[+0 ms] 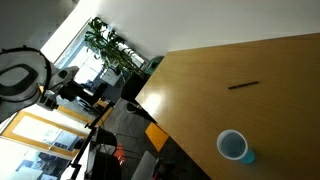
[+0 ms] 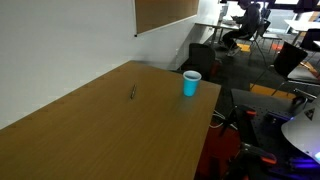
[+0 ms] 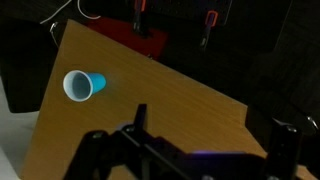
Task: Put the pen in the cup
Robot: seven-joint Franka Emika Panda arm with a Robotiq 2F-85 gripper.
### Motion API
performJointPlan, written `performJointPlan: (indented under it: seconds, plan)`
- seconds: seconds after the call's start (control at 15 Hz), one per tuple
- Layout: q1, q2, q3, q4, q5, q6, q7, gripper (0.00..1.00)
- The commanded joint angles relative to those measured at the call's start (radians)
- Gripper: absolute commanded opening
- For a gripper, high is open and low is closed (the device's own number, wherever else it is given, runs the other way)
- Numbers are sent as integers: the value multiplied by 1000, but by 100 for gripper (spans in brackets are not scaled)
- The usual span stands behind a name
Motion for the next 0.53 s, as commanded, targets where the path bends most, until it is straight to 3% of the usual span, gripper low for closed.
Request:
performJointPlan:
  seconds: [0.0, 0.47]
  plan:
    - [7, 32, -20, 15, 13, 43, 41, 100]
    - [-46, 182, -24, 79, 42, 210, 279, 100]
